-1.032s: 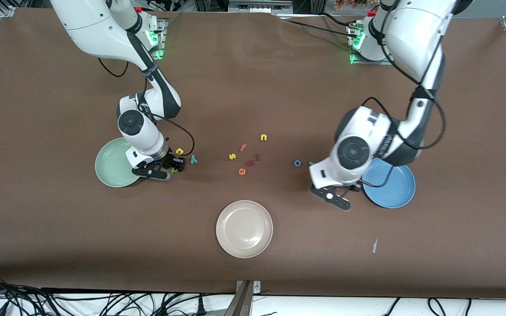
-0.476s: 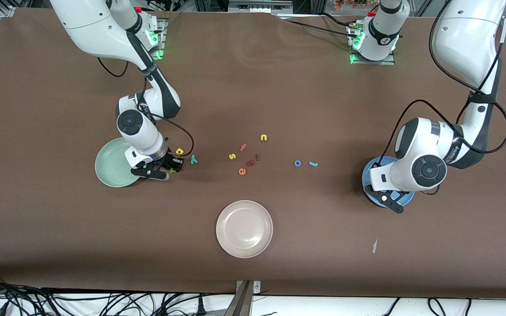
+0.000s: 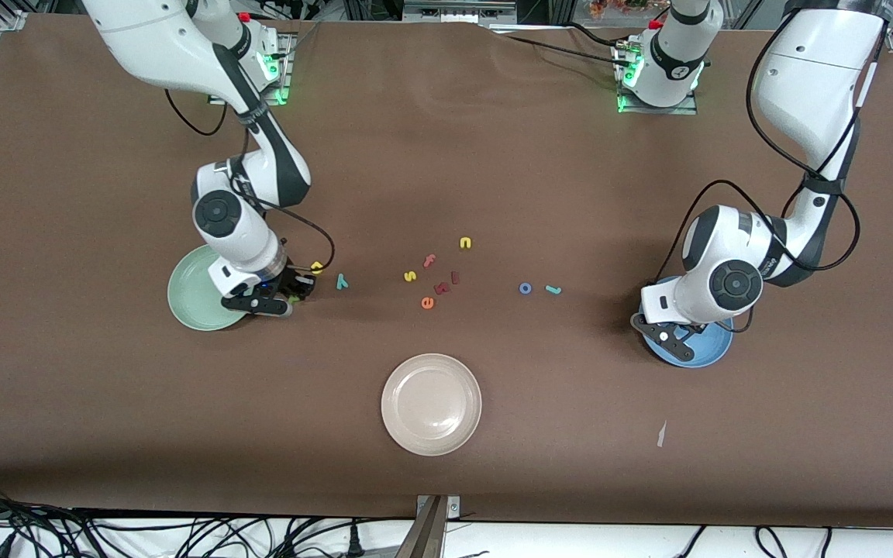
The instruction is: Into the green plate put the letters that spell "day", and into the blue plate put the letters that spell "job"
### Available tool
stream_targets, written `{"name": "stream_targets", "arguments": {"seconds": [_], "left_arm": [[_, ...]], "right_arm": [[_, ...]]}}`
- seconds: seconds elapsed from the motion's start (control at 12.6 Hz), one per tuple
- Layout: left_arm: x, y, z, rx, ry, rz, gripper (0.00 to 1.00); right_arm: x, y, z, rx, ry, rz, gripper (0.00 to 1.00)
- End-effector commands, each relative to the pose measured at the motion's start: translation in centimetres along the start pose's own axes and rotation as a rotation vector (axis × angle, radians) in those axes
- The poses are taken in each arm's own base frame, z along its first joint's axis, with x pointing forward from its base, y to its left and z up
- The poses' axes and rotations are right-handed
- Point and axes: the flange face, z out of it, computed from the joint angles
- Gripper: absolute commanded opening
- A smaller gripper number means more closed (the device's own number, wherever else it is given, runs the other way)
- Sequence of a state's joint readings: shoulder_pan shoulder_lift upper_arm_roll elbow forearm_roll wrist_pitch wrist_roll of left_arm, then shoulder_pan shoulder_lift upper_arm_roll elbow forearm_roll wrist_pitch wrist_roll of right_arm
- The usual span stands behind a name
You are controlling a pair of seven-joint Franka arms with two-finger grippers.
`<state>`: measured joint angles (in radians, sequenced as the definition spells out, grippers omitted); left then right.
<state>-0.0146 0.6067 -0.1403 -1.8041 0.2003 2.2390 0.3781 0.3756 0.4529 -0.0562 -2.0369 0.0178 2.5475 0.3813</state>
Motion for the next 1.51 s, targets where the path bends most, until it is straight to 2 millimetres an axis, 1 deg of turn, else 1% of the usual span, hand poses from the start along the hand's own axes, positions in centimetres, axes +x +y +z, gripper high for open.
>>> {"name": "stream_targets", "arguments": {"seconds": [0.0, 0.08, 0.16, 0.24, 0.32, 0.4, 0.48, 0.56, 0.63, 0.79, 0.87, 1.03, 1.11, 1.19, 1.35, 1.43], "left_arm": [[-0.6, -0.1, -1.7, 0.027, 0.012, 0.018, 1.00], [-0.4, 0.0, -2.6, 0.031, 0.018, 0.020, 1.00], [-0.1, 0.6, -4.1, 0.044, 0.029, 0.021, 1.00], [0.5, 1.6, -5.4, 0.048, 0.048, 0.022, 1.00], [1.1, 2.6, -5.8, 0.036, 0.061, 0.004, 1.00], [1.9, 3.8, -6.5, 0.029, 0.075, -0.047, 1.00], [2.5, 5.3, -7.0, 0.017, 0.080, -0.116, 1.00], [3.0, 6.6, -7.0, 0.004, 0.075, -0.191, 1.00], [3.4, 7.8, -7.1, -0.007, 0.076, -0.265, 1.00], [4.3, 10.4, -7.1, -0.024, 0.077, -0.376, 1.00], [4.8, 12.0, -6.8, -0.029, 0.070, -0.451, 1.00], [5.9, 15.9, -5.2, -0.032, 0.040, -0.614, 1.00], [6.4, 18.0, -5.0, -0.031, 0.038, -0.683, 1.00], [6.9, 19.4, -4.1, -0.030, 0.030, -0.776, 1.00], [6.9, 19.5, -3.3, -0.035, 0.016, -0.947, 1.00], [6.8, 19.3, -3.0, -0.040, 0.007, -0.999, 1.00]], "right_arm": [[1.0, 5.3, -6.2, -0.012, -0.023, -0.101, 0.20], [1.2, 7.8, -7.2, -0.018, -0.053, -0.119, 0.21], [1.1, 9.9, -7.5, -0.021, -0.079, -0.146, 0.25], [0.8, 12.0, -7.4, -0.019, -0.087, -0.164, 0.54], [0.1, 12.9, -6.9, -0.019, -0.098, -0.163, 0.88], [-0.3, 13.0, -6.8, -0.019, -0.103, -0.155, 0.97], [-0.4, 12.9, -6.8, -0.020, -0.107, -0.147, 0.99], [-0.4, 12.5, -6.9, -0.018, -0.106, -0.130, 0.99], [-0.7, 11.0, -6.8, -0.016, -0.106, -0.094, 0.99], [-2.0, 4.8, -6.5, -0.016, -0.094, -0.039, 0.98], [-2.7, 2.3, -5.6, -0.013, -0.086, -0.014, 0.98], [-4.2, -1.8, -3.4, -0.009, -0.069, 0.047, 0.98], [-4.7, -3.1, -2.3, -0.008, -0.059, 0.089, 0.98], [-4.9, -3.4, -1.6, -0.007, -0.055, 0.112, 0.98], [-5.1, -3.3, -0.3, -0.009, -0.057, 0.121, 0.98], [-5.3, -2.8, 0.6, -0.012, -0.056, 0.127, 0.96]]}}
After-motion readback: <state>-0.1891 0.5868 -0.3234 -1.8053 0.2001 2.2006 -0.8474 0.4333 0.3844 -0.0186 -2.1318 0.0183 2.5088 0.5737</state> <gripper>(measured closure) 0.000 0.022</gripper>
